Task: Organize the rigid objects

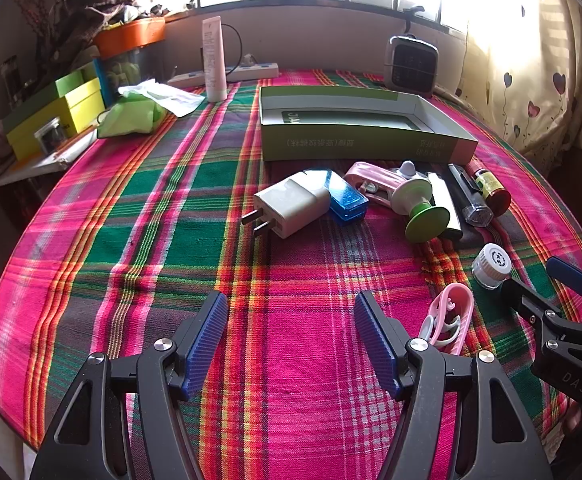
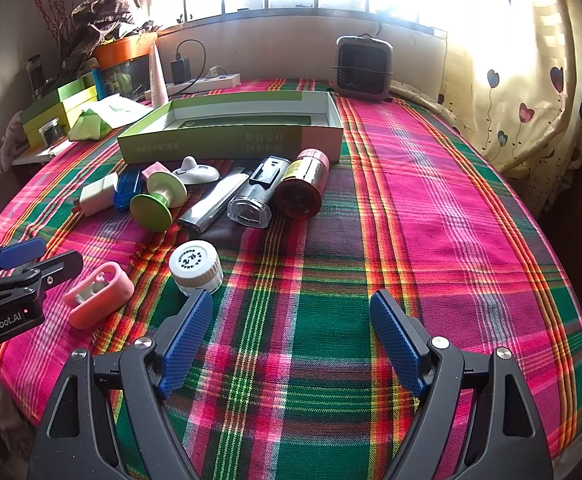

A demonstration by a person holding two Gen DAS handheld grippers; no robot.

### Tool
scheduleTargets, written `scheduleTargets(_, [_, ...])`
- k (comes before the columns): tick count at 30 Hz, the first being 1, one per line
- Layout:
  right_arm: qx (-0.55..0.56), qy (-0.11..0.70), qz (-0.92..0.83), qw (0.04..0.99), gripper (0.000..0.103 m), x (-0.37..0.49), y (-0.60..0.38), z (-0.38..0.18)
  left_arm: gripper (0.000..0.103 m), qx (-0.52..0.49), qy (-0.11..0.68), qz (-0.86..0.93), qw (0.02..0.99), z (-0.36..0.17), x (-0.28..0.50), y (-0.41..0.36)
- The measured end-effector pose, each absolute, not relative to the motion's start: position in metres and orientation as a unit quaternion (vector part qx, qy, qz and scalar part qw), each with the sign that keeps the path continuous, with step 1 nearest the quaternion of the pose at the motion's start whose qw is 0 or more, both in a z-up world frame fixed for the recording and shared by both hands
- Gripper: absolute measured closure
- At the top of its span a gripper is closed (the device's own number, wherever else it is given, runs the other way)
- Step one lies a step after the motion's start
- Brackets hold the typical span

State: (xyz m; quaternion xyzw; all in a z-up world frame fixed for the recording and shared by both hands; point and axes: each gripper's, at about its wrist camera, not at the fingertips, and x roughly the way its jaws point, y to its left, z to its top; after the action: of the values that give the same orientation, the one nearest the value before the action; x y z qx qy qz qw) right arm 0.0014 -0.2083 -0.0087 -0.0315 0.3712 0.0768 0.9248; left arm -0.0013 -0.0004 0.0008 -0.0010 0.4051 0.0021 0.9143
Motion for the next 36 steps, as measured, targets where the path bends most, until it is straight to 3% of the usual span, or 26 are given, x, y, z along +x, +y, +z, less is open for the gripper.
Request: scheduleTargets(36, [-0.031,0.371,0.077,0.925,0.022,0.0015,-0.2082,-0.0083,0.037,-0.002,0.403,0.002,0.915,0.0041,-0.0054,0.0007])
